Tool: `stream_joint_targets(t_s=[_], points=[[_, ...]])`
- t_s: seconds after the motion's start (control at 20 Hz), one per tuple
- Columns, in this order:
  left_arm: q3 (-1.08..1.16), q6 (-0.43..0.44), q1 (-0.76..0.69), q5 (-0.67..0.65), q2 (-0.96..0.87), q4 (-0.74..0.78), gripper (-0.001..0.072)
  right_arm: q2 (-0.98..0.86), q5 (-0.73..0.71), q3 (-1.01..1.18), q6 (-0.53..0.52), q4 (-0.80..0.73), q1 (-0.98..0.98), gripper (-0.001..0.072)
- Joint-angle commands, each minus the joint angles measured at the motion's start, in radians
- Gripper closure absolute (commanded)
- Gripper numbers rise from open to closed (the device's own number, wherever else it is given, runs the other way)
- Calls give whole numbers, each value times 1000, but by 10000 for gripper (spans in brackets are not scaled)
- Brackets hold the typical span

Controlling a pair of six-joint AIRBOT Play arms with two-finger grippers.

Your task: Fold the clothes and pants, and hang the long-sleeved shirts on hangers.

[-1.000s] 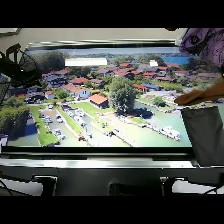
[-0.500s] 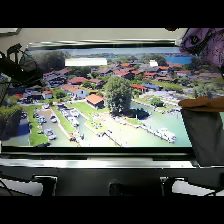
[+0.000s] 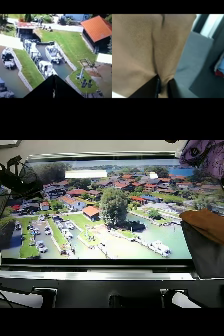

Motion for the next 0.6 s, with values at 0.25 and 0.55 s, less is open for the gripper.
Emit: stream_joint_targets(t_s=[0.25,0.55], points=[[1,0,0,0,0,0,687,104,191,-420,16,-21,-79,675],[1,0,0,0,0,0,687,104,198,-548,56,-53,-79,675]])
